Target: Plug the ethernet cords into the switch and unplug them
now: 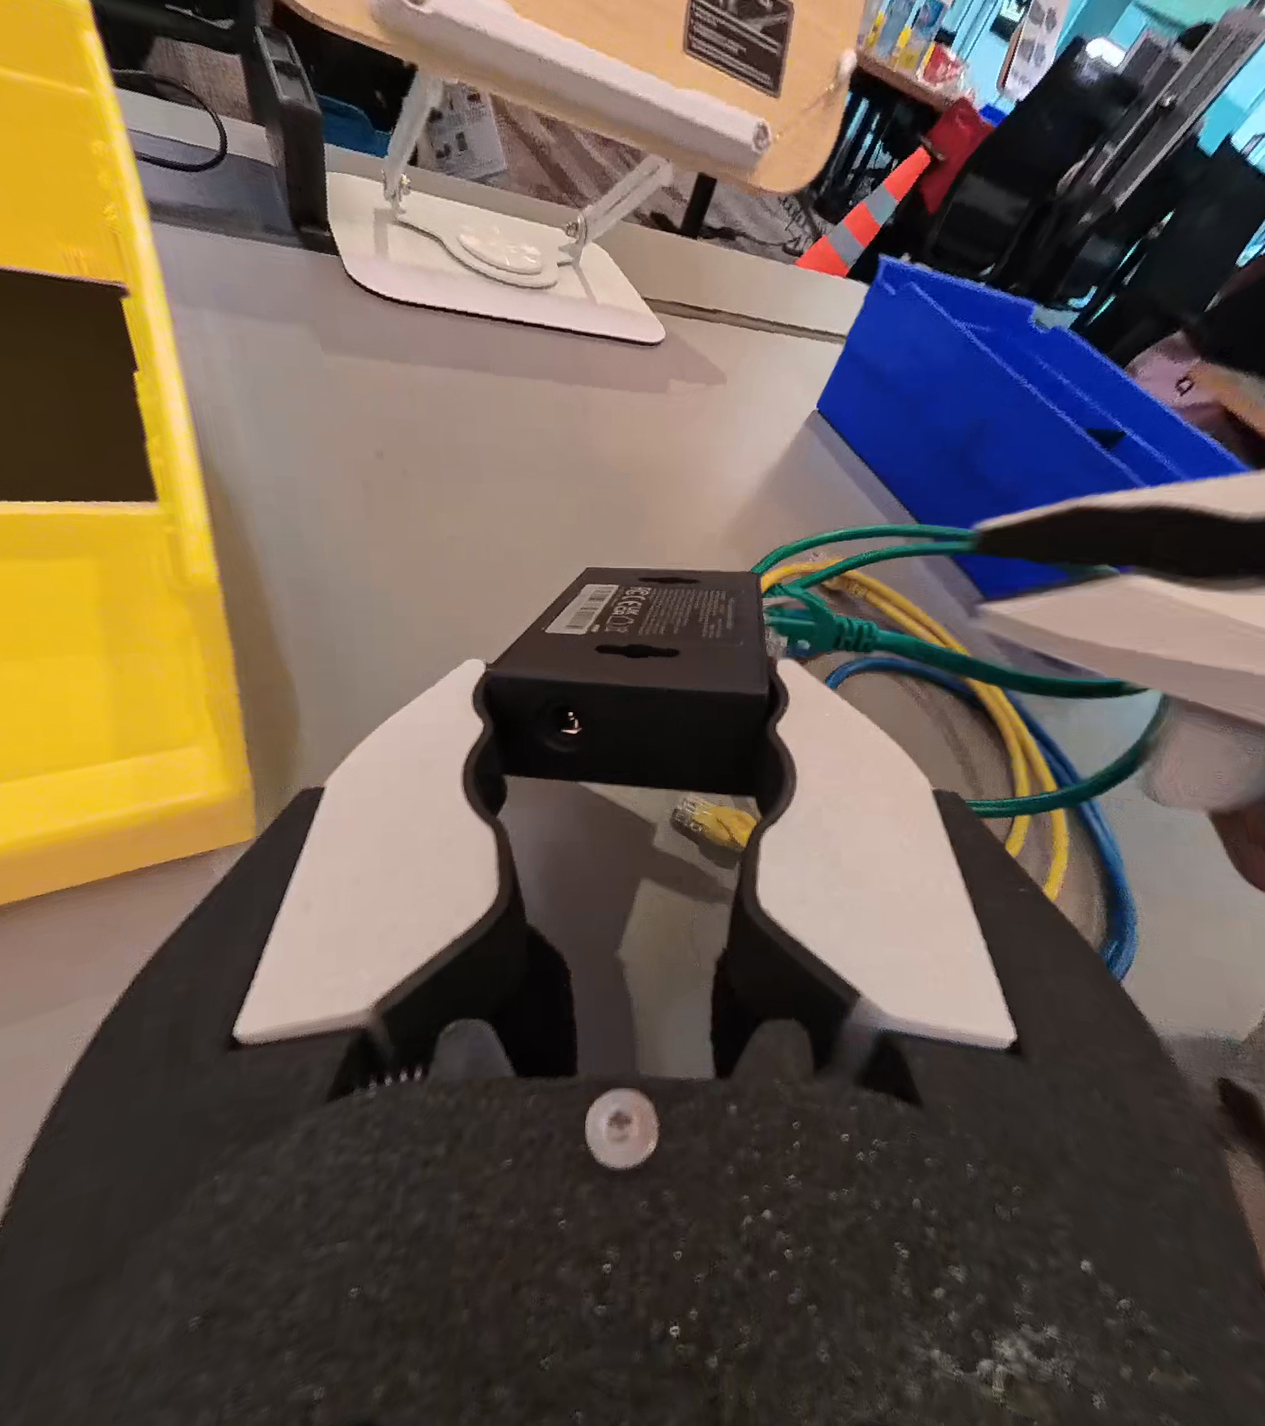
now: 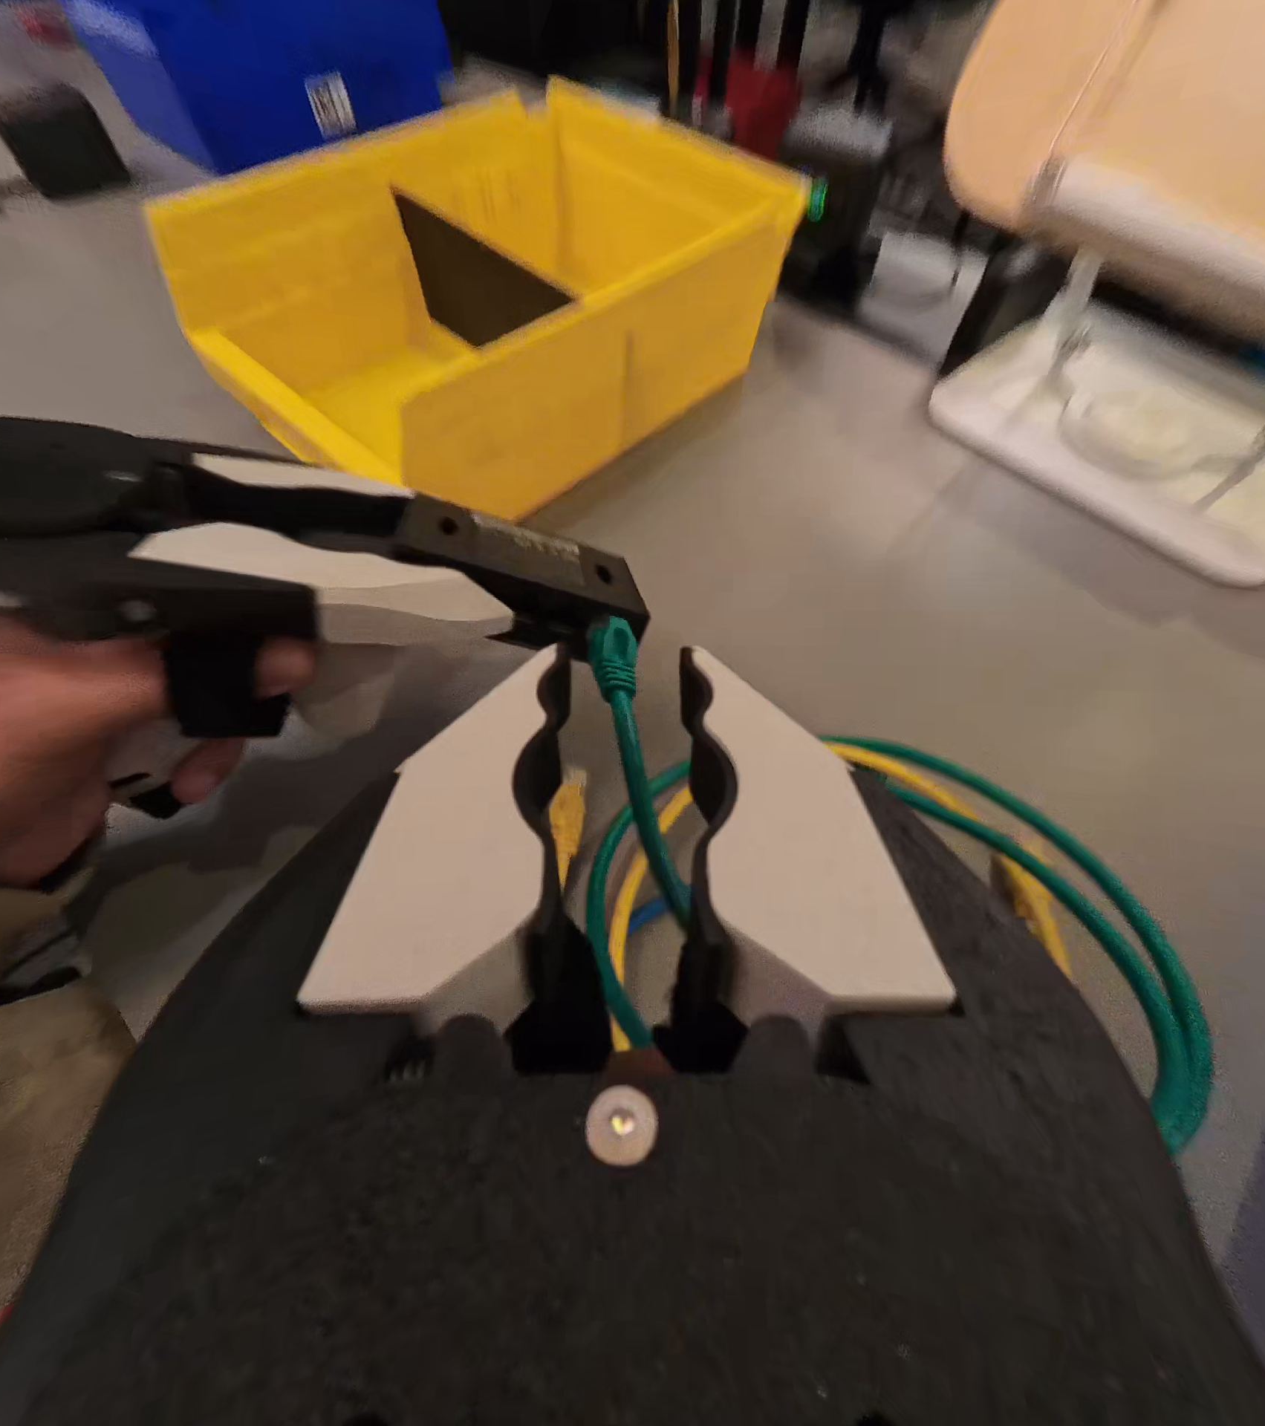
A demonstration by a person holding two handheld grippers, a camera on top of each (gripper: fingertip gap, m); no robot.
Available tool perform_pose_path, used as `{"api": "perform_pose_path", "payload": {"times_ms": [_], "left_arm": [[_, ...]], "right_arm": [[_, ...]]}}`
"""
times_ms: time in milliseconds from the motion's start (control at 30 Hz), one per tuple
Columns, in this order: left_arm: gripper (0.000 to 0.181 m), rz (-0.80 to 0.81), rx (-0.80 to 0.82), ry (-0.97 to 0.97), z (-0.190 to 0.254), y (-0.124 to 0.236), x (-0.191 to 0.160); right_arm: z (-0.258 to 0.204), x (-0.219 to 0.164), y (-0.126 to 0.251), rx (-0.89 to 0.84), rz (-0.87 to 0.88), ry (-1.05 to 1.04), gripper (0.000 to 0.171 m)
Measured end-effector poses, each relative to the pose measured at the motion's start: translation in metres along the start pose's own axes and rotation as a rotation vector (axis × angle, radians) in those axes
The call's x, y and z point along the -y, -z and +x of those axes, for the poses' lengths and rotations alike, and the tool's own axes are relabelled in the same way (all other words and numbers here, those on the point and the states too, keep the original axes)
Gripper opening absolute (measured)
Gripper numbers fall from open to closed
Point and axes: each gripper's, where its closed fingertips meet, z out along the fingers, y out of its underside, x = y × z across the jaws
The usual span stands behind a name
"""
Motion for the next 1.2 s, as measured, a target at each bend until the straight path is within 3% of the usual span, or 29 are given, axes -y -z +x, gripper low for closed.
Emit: {"api": "perform_pose_path", "payload": {"times_ms": [100, 200, 300, 467, 733, 1000, 1200], "left_arm": [[0.063, 0.013, -0.016, 0.055, -0.005, 0.002, 0.002], [0.063, 0.021, -0.028, 0.092, -0.006, 0.003, 0.002], [0.063, 0.032, -0.045, 0.121, -0.003, 0.003, 0.003], [0.063, 0.052, -0.061, 0.138, 0.005, 0.003, 0.004], [0.063, 0.053, -0.083, 0.162, 0.008, 0.002, 0.003], [0.062, 0.043, -0.117, 0.182, 0.011, 0.003, 0.003], [0.061, 0.029, -0.079, 0.086, 0.011, 0.005, 0.004]], "right_arm": [[-0.038, 0.012, 0.027, 0.095, 0.162, 0.071, 0.028], [-0.069, -0.021, 0.024, 0.205, 0.121, 0.046, 0.027], [-0.044, -0.049, -0.003, 0.117, 0.034, -0.096, 0.029], [-0.009, -0.011, -0.02, 0.084, 0.188, -0.28, 0.031], [-0.003, -0.004, -0.026, 0.072, 0.195, -0.25, 0.013], [-0.003, -0.007, -0.027, 0.026, 0.157, -0.156, 0.012], [-0.003, -0.015, -0.031, 0.066, 0.125, -0.237, 0.013]]}}
